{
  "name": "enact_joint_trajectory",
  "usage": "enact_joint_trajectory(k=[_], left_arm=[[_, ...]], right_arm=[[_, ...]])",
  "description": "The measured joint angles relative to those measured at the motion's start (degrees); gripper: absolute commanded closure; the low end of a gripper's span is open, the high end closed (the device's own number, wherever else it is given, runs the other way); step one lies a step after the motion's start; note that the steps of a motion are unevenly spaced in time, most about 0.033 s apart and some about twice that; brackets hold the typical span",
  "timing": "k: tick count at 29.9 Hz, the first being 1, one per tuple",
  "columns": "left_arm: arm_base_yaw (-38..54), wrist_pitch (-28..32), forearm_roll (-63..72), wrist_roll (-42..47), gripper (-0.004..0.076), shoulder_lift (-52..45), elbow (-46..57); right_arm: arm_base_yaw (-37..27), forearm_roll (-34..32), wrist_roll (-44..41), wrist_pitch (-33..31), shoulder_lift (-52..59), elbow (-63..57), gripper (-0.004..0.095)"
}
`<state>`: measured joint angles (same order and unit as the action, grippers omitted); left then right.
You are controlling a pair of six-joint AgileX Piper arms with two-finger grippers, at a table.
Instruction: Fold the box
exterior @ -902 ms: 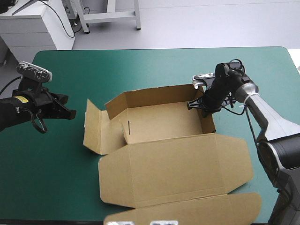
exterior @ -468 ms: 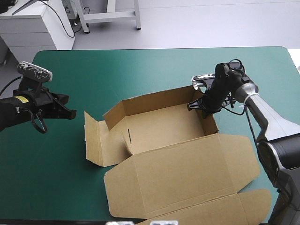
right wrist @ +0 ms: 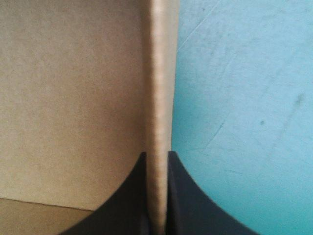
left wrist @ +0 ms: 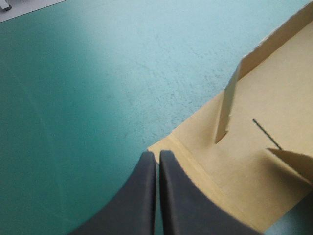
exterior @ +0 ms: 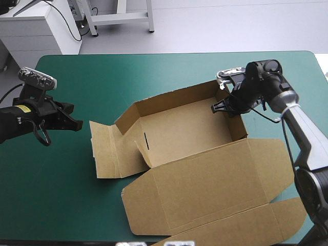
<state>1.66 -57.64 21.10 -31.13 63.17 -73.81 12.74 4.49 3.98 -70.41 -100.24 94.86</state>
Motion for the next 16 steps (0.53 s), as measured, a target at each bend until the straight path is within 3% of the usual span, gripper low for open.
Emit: enact_joint_trajectory(k=[16], left_arm=[[0.0, 0.8, -4.2, -0.1, 0.0716, 1.4, 0.0]], right_arm=[[-14.1, 10.5, 7.1, -0.7, 14.2, 0.0, 0.0928]])
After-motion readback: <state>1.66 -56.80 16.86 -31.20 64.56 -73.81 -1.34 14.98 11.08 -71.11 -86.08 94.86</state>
